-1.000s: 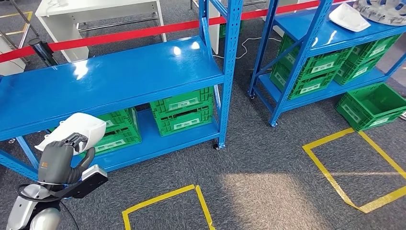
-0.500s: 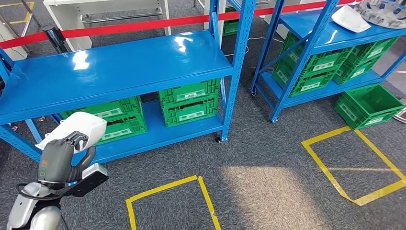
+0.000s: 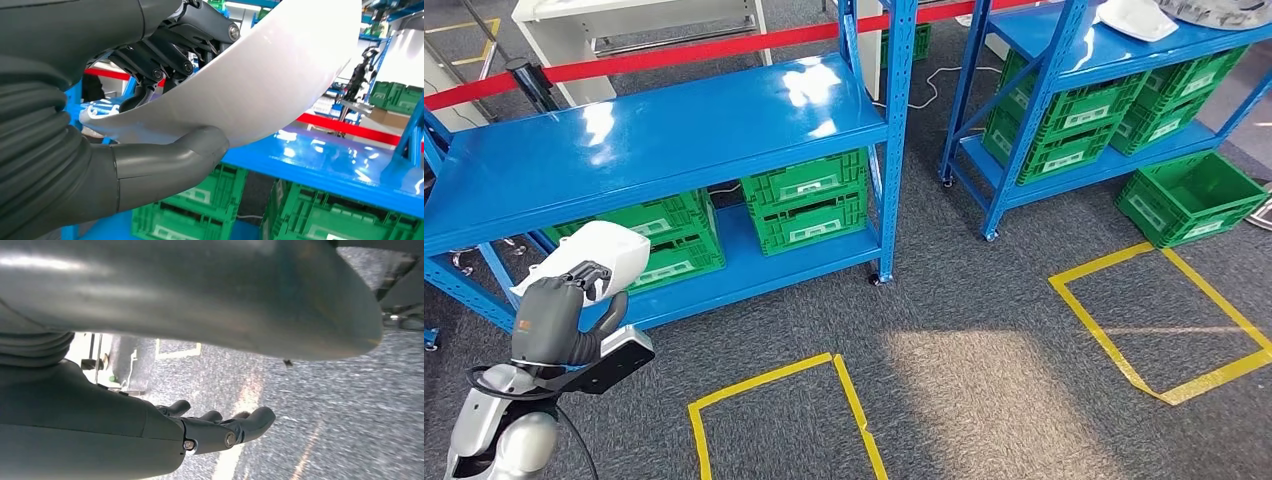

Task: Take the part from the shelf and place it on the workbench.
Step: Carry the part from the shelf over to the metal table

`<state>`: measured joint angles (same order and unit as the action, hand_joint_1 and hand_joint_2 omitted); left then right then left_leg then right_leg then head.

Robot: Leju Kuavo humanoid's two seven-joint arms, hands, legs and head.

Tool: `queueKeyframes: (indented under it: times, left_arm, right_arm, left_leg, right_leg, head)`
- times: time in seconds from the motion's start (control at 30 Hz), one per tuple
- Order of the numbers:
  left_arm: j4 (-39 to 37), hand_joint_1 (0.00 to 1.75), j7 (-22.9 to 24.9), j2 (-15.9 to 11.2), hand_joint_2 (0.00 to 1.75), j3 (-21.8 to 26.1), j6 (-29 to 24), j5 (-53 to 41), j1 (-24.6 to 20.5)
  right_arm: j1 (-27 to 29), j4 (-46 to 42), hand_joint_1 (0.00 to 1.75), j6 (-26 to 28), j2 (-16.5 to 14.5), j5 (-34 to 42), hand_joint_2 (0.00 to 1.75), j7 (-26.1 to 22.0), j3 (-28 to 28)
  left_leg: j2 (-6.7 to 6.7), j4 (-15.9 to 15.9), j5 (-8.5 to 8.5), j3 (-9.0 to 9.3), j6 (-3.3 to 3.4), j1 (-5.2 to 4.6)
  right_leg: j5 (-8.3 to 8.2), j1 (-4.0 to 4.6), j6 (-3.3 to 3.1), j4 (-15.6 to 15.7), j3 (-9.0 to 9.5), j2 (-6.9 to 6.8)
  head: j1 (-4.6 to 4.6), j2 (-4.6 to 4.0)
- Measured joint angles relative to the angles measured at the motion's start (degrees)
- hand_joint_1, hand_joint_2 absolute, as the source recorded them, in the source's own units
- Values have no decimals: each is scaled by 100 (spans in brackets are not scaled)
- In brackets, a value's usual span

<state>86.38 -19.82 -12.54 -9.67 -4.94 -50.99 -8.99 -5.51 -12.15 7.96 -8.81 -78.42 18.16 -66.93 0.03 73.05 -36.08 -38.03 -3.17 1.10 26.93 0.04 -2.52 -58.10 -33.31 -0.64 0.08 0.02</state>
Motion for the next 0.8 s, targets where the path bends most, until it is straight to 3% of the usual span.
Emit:
queueKeyframes:
  times: [0.03, 0.07, 0.13, 0.2, 0.3, 0.37, 0.47, 0.5, 0.53, 0.57, 0.63, 0.7, 0.8]
  left_arm:
    - [-11, 162, 0, 0, 175, -5, 0, 0, 1]
    - [-19, 162, 0, 1, 175, -9, 0, 0, 0]
    - [-22, 162, 1, 1, 175, -14, 0, -1, -16]
    - [-25, 162, 4, 4, 175, -19, 1, -5, -38]
    - [-39, 162, 11, 15, 175, -24, 2, -27, -56]
    - [-61, 162, 12, 36, 175, -27, 2, -37, -87]
    - [-113, 162, 9, 76, 175, -28, 3, -49, -138]
    - [-131, 162, 9, 84, 175, -28, 8, -52, -139]
    - [-144, 162, 1, 87, 175, -30, 27, -49, -135]
    - [-149, 162, -31, 81, 175, -31, 78, -30, -122]
    - [-113, 162, -175, 52, 175, -32, 279, 65, -62]
    - [-45, 162, -336, 16, 175, -30, 489, 186, 15]
    - [14, 162, -448, -20, 175, -27, 637, 251, 84]
  right_arm:
    - [4, -1, 0, -1, 0, -4, 0, 1, 0]
    - [6, 0, 0, -1, 0, -8, 0, 1, 0]
    - [4, 1, 0, -1, 0, -11, 0, 1, 0]
    - [1, 2, 0, -2, 0, -11, 0, 0, 0]
    - [5, 1, 0, -4, 1, 10, 0, -2, 0]
    - [14, 1, 0, -4, 1, 40, 0, -9, -1]
    - [19, 2, 0, -9, 0, 67, 0, -15, -3]
    - [20, 1, 0, -17, 0, 70, 0, -15, -4]
    - [19, 1, 0, -18, 0, 76, 0, -15, -4]
    - [19, 1, 0, 9, 0, 87, 0, -12, -4]
    - [16, 0, 0, 148, 1, 115, 0, -3, -5]
    - [14, 0, 0, 301, 2, 134, 0, 1, -7]
    - [16, -1, 0, 430, 4, 149, 0, 1, -14]
  left_leg:
    - [0, 36, 42, 59, -4, 0]
    - [1, -137, 175, 217, 0, 0]
    - [0, -880, 421, 724, 27, -6]
    - [-13, -1419, 464, 1039, 93, -33]
    - [-21, -1518, 503, 978, 236, -50]
    - [-6, -1529, 600, 906, 337, -29]
    - [4, -1517, 748, 728, 395, -29]
    - [4, -1504, 788, 657, 391, -30]
    - [3, -1489, 821, 593, 382, -32]
    - [-7, -1471, 847, 539, 367, -32]
    - [-26, -1434, 887, 468, 328, -30]
    - [-42, -1410, 923, 426, 271, -32]
    - [-105, -1417, 992, 393, 160, -35]
  right_leg:
    - [-43, 4, 6, -6, -59, 0]
    - [-82, 5, 16, -15, -114, 0]
    - [-147, 9, 55, -48, -206, 2]
    - [-209, 19, 118, -76, -263, 1]
    - [-296, 18, 225, -82, -305, 6]
    - [-90, 7, 292, -265, -404, 29]
    - [625, -16, 356, -1240, -739, 48]
    - [733, -19, 365, -1530, -805, 49]
    - [718, -21, 367, -1645, -780, 49]
    - [605, -25, 361, -1530, -639, 51]
    - [369, -32, 323, -789, -106, 92]
    - [314, -20, 265, -179, 297, 162]
    - [318, 1, 169, -25, 352, 139]
  head:
    - [-1, 0]
    - [0, 0]
    - [0, 0]
    - [2, -1]
    - [2, -1]
    - [8, -1]
    - [14, -1]
    - [13, -1]
    - [13, 0]
    - [13, 0]
    - [13, 0]
    - [12, 0]
    - [24, 0]
